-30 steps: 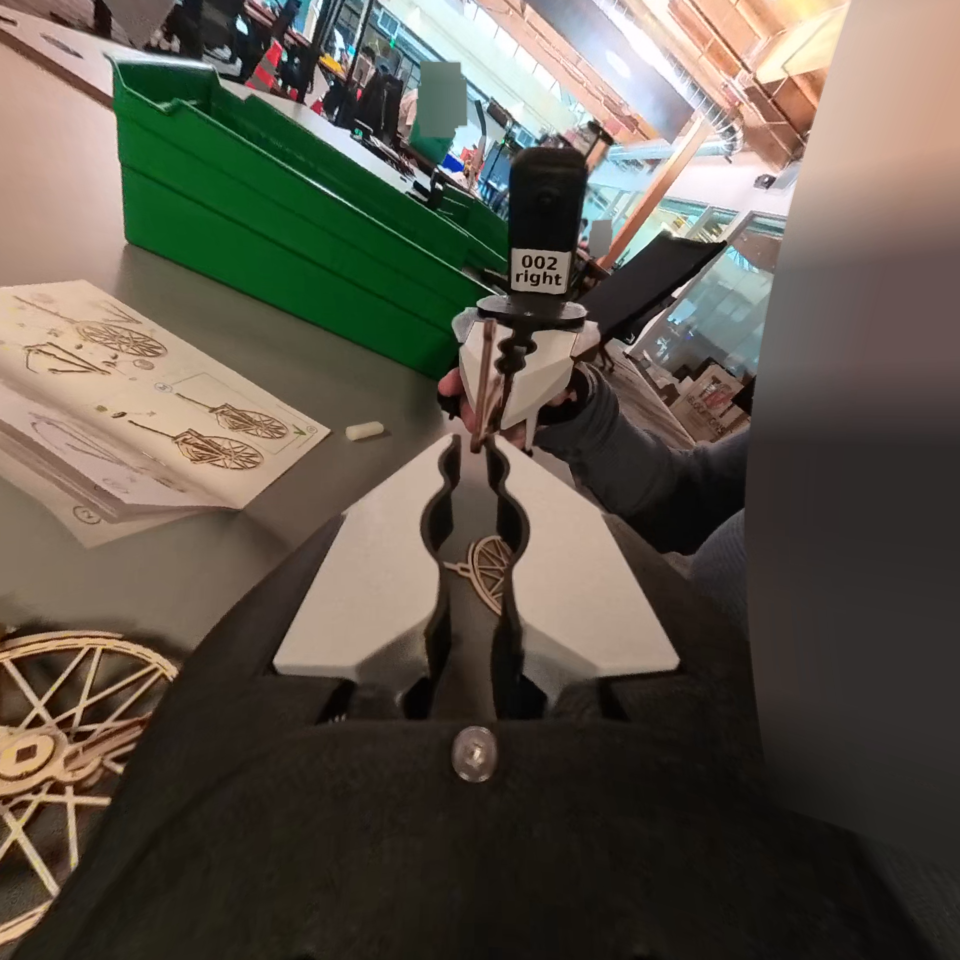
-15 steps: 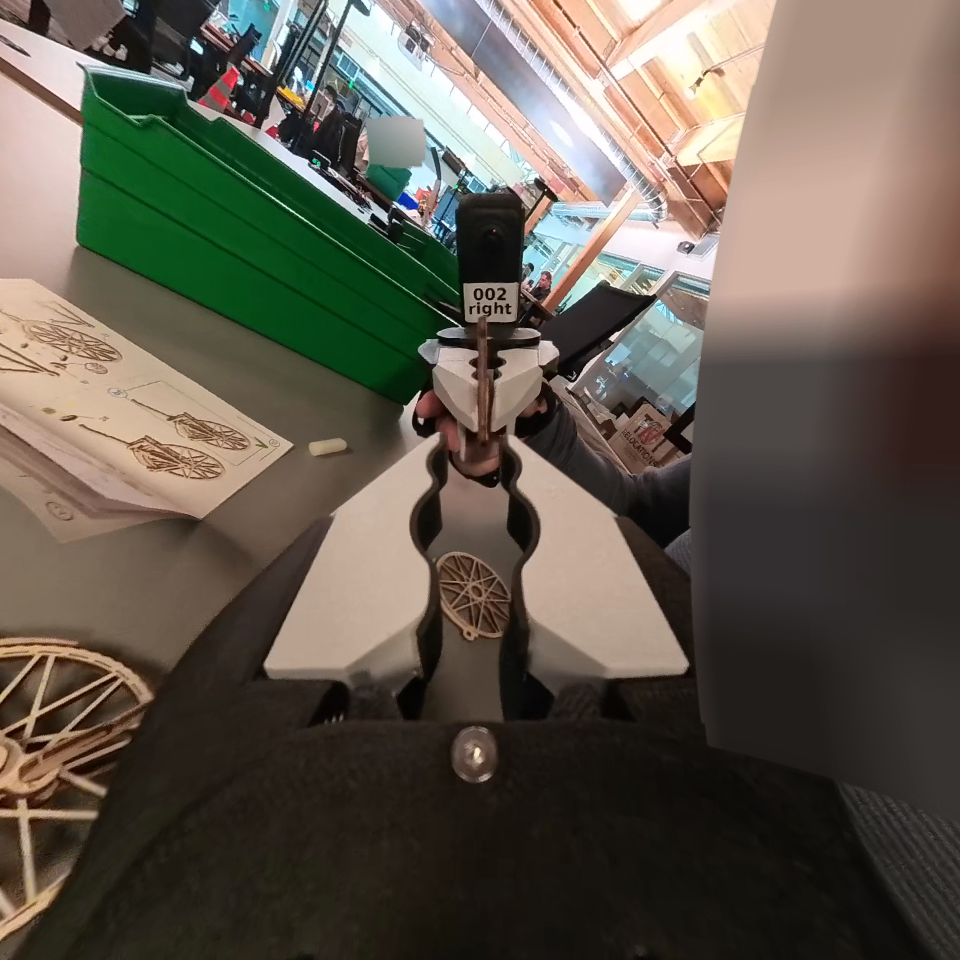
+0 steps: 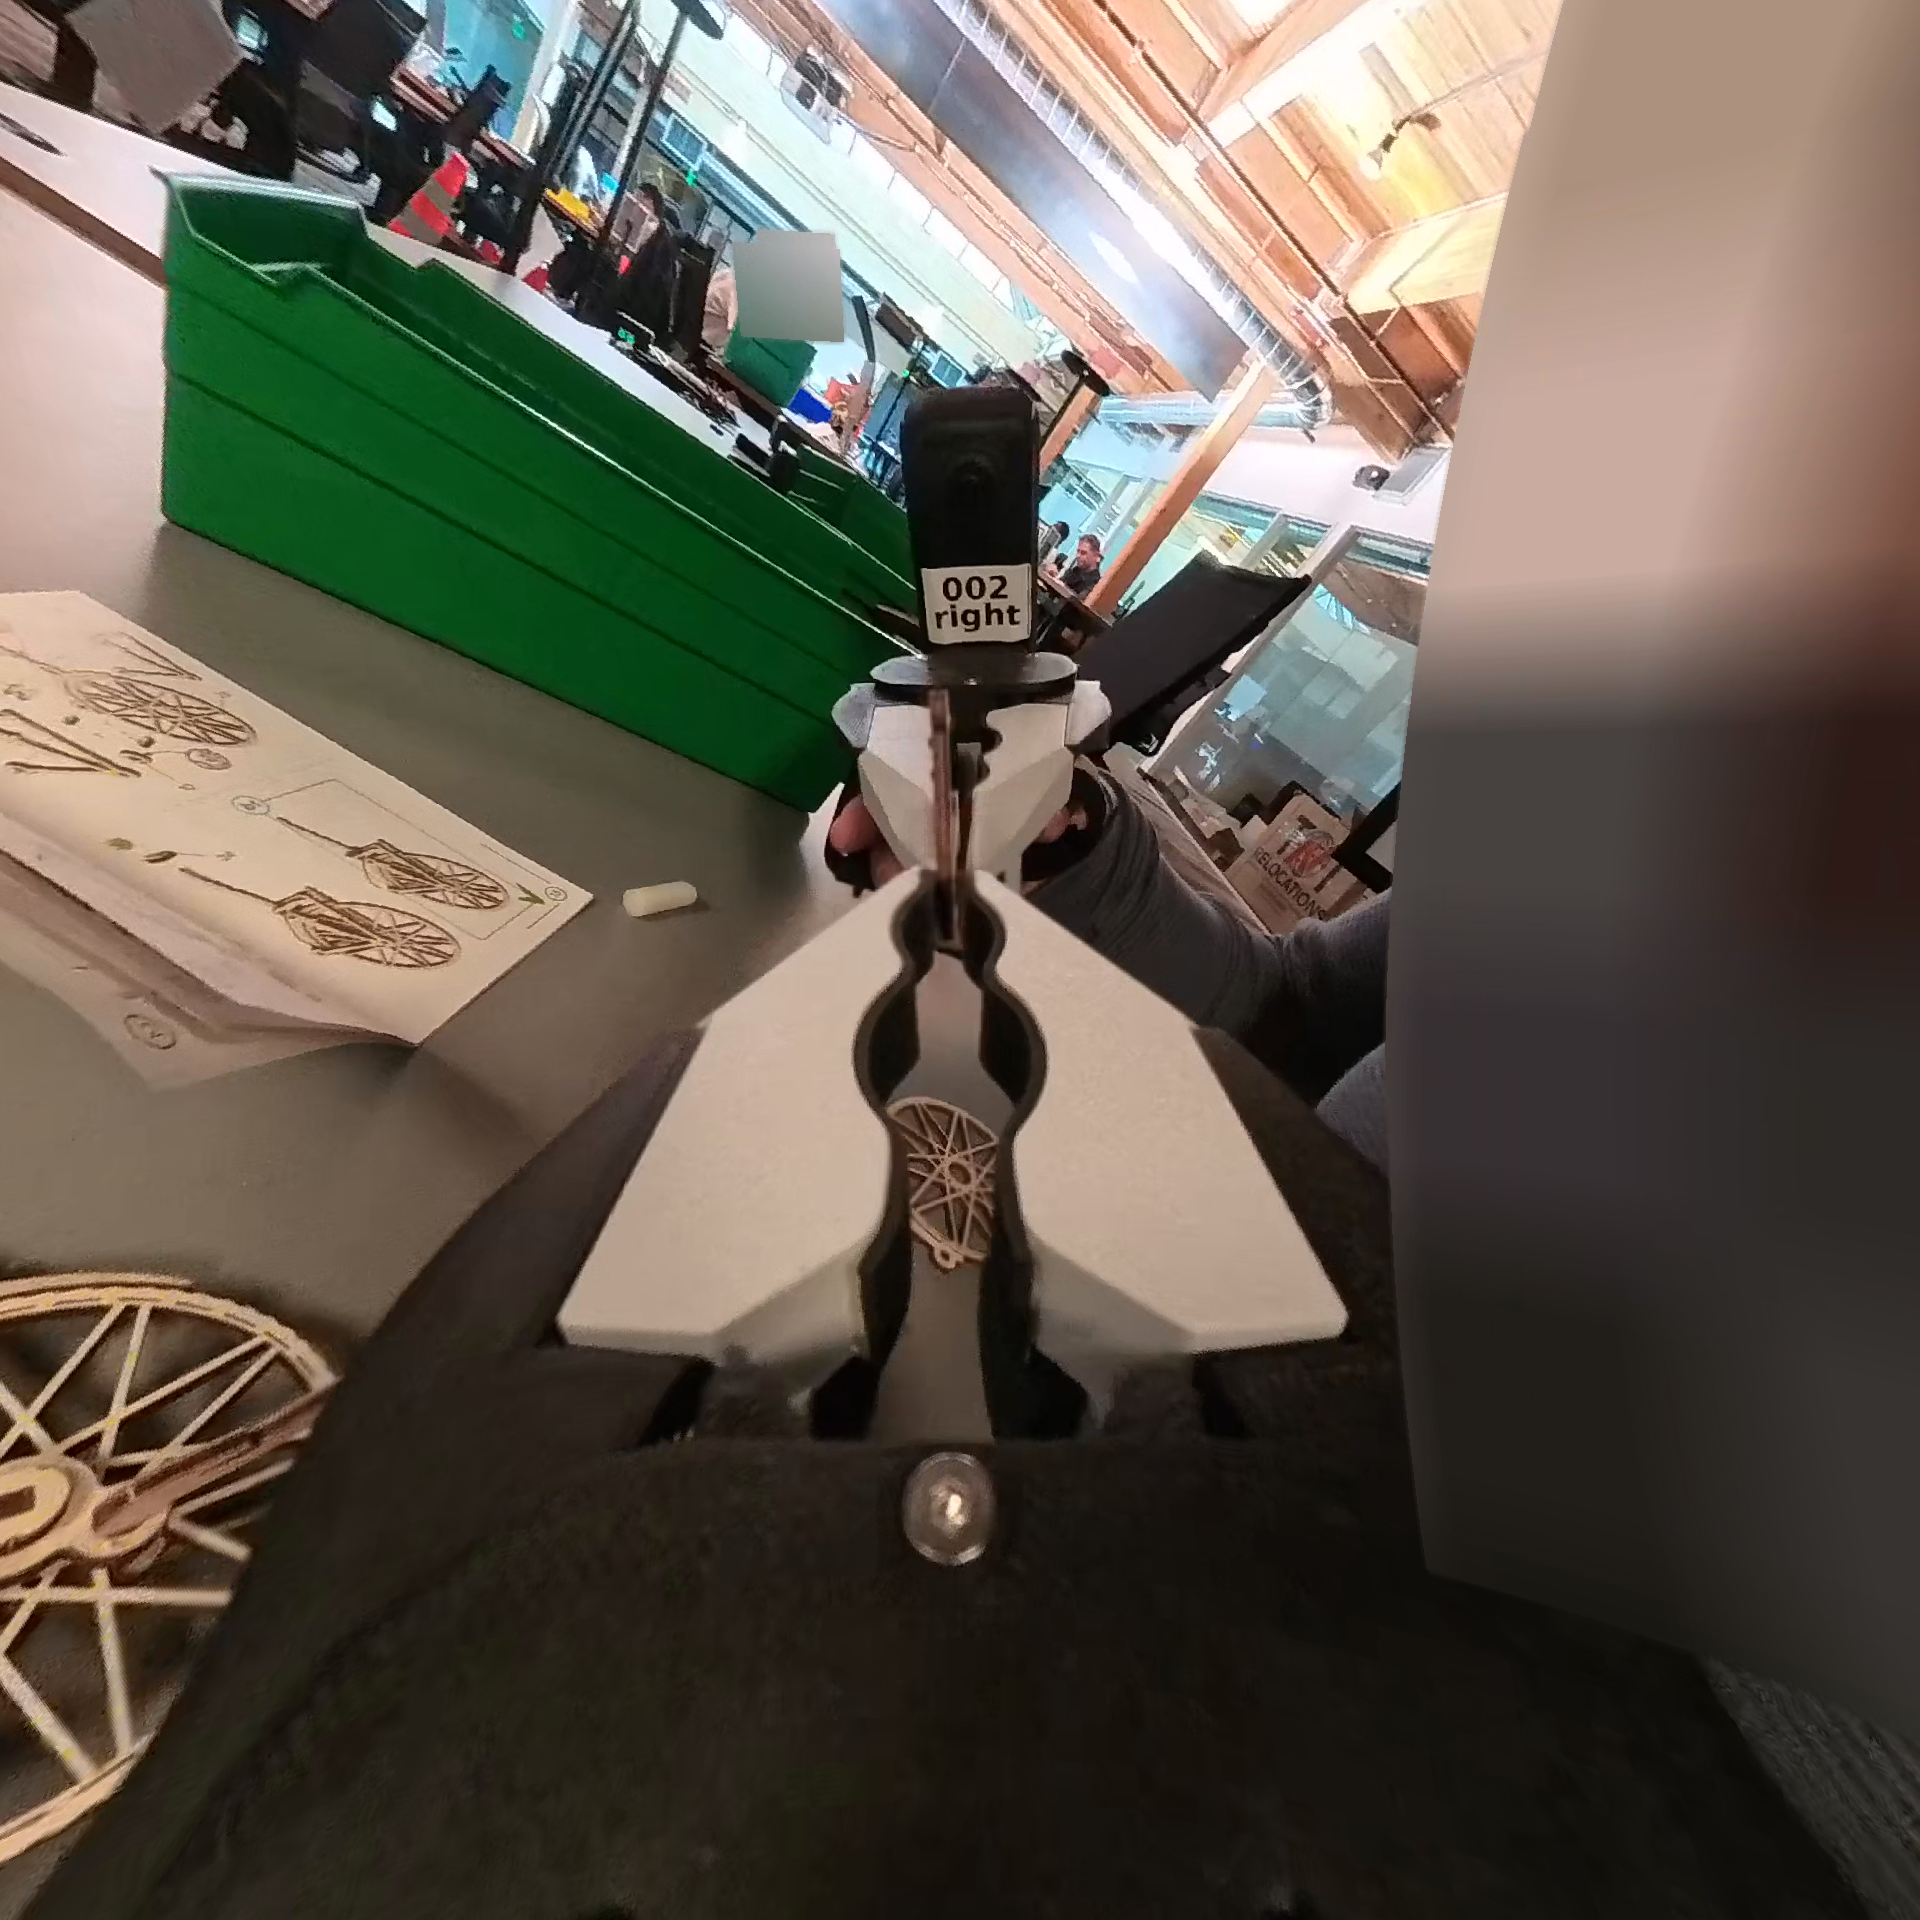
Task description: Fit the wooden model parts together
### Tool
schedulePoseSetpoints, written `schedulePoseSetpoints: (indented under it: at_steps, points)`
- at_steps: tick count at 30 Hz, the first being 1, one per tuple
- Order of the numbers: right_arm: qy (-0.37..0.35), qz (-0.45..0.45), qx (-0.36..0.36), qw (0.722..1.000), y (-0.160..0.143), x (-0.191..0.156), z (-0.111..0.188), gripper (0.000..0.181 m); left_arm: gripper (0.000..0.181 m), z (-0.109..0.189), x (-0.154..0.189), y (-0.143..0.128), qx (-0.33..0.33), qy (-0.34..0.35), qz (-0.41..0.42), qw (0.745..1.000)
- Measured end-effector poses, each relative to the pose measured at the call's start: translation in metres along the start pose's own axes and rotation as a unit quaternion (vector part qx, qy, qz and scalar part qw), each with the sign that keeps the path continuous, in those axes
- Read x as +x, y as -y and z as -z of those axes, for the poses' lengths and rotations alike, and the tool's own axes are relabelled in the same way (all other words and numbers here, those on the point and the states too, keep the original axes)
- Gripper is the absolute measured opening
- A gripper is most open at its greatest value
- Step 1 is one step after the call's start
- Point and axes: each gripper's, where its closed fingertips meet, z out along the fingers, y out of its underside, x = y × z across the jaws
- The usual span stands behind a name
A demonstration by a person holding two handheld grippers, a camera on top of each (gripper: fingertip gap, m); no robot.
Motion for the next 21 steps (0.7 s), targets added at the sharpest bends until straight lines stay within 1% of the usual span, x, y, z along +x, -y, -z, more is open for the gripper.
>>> schedulePoseSetpoints:
  at_steps: [10, 13, 15, 17, 18, 19, 21]
  points:
    - [-0.021, 0.004, 0.035, 0.999, 0.011, 0.005, 0.007, 0.000, 0.002, -0.005, -0.001, -0.009, -0.021, 0.003, 0.000, 1.000]
    - [-0.032, 0.007, 0.046, 0.998, 0.016, 0.006, 0.008, 0.000, 0.002, -0.007, -0.004, -0.008, -0.010, 0.015, -0.006, 1.000]
    - [-0.057, 0.016, 0.063, 0.996, 0.022, 0.011, 0.008, 0.003, 0.002, -0.007, -0.007, -0.003, 0.015, 0.033, -0.020, 0.999]
    - [-0.096, 0.025, 0.084, 0.991, 0.031, 0.021, 0.012, 0.018, 0.002, -0.004, -0.009, 0.005, 0.044, 0.052, -0.035, 0.997]
    - [-0.112, 0.029, 0.092, 0.989, 0.033, 0.024, 0.015, 0.021, 0.002, -0.002, -0.011, 0.009, 0.059, 0.066, -0.044, 0.995]
    - [-0.122, 0.030, 0.098, 0.987, 0.036, 0.025, 0.016, 0.022, 0.002, 0.001, -0.014, 0.014, 0.072, 0.089, -0.062, 0.992]
    - [-0.119, 0.021, 0.104, 0.987, 0.039, 0.024, 0.016, 0.023, 0.002, 0.009, -0.022, 0.019, 0.076, 0.154, -0.129, 0.977]
